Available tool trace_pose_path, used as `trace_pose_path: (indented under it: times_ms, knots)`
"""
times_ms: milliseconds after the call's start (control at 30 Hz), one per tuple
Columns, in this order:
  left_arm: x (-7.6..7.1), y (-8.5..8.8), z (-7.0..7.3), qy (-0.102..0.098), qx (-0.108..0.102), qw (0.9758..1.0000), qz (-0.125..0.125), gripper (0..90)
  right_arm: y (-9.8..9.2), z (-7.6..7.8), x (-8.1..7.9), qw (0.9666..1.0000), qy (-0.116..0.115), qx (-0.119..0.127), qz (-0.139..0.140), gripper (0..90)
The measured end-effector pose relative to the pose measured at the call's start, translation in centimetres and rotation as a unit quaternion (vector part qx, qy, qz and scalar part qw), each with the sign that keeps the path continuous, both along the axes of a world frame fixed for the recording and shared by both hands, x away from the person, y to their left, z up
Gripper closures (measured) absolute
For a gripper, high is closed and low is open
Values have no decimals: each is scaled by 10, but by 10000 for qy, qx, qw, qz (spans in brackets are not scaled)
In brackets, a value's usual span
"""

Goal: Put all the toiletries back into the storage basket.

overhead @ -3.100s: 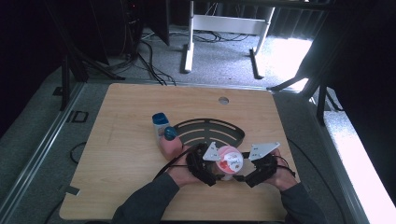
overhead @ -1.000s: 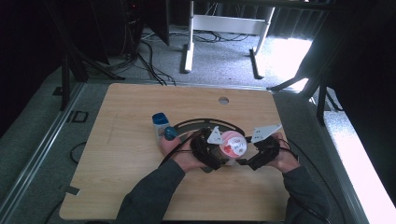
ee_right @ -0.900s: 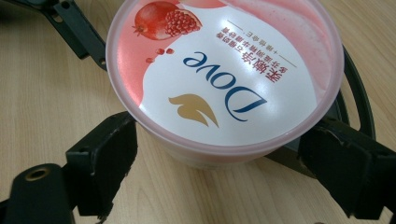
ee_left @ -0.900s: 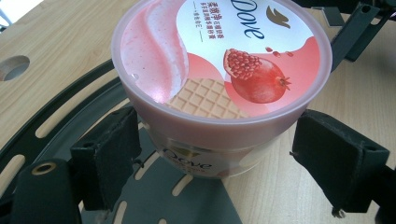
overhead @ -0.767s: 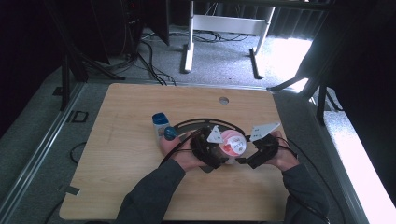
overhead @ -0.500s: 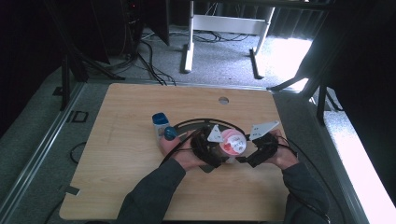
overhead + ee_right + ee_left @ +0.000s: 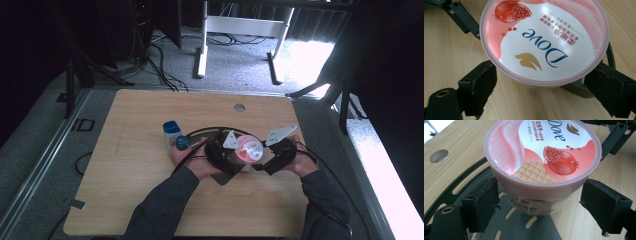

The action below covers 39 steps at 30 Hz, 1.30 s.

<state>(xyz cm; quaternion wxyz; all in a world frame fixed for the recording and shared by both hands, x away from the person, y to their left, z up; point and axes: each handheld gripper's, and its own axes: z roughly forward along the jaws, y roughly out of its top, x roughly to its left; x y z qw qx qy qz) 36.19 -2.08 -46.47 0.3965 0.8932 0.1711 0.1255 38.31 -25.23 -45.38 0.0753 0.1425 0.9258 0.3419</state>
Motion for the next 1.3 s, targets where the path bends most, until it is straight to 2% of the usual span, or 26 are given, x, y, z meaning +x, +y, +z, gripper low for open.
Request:
trace_pose_path:
  times_ms: [533, 733, 1167, 1300]
  knots:
    - [10, -1, -4, 25, -26, 9999, 111, 156, 3, -1, 14, 9999, 85, -131, -24, 112]
    - [14, -1, -6, 44, 22, 9999, 127, 156, 5, -2, 18, 9997, 126, -225, -18, 112]
    - [21, -3, -5, 4, 58, 9997, 225, 156, 6, -2, 27, 9996, 148, -209, -124, 112]
    - [24, -5, -7, -11, 112, 9996, 244, 156, 6, -3, 30, 9993, 187, -281, -139, 112]
